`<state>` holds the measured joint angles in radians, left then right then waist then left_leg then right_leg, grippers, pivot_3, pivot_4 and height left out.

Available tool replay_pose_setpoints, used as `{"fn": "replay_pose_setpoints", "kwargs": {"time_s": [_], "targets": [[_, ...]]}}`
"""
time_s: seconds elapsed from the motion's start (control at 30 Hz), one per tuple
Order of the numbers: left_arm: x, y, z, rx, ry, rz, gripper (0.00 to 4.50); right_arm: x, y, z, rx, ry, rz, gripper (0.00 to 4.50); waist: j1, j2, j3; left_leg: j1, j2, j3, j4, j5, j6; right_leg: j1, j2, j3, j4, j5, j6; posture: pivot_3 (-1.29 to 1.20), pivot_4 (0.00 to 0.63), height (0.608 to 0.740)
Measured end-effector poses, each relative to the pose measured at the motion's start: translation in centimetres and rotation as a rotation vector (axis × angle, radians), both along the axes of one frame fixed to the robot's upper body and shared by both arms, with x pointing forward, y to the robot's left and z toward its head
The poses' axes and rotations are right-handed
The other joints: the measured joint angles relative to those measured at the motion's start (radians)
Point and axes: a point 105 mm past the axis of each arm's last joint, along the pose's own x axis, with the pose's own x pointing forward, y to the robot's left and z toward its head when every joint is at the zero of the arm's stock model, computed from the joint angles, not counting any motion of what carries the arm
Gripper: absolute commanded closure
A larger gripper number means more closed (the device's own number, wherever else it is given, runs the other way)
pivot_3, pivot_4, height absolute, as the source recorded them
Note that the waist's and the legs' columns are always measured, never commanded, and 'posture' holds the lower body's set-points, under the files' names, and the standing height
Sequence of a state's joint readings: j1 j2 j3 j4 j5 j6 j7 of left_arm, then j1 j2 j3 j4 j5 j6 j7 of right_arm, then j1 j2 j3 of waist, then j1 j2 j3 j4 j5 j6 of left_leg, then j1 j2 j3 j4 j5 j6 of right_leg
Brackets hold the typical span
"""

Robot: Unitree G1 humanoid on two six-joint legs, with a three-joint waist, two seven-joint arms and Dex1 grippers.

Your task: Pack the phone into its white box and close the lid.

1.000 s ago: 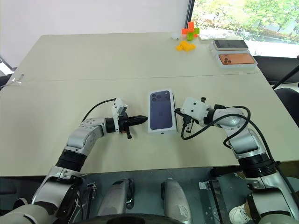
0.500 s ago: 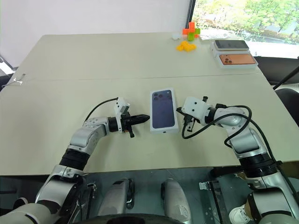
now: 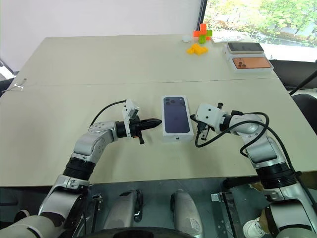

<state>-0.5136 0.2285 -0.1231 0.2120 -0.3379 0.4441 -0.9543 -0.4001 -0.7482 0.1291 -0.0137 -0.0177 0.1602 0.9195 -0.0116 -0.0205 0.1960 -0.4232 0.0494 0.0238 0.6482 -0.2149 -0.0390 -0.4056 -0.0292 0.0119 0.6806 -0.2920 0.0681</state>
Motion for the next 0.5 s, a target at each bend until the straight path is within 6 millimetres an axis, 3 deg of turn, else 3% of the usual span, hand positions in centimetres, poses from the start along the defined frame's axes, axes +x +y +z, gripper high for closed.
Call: {"fn": "replay_pose_setpoints", "kwargs": {"time_s": [0.5], "targets": [[0.3, 0.3, -1.3, 0.041, 0.016, 0.019, 4.5, -0.3, 0.3, -1.0, -0.005, 0.008, 0.001, 4.44, -0.002, 0.0, 0.0, 0.0, 0.0, 0.0, 0.0, 0.0, 0.0, 0.0, 0.0, 0.0, 0.0, 0.0, 0.0, 0.0, 0.15, 0.739]]}}
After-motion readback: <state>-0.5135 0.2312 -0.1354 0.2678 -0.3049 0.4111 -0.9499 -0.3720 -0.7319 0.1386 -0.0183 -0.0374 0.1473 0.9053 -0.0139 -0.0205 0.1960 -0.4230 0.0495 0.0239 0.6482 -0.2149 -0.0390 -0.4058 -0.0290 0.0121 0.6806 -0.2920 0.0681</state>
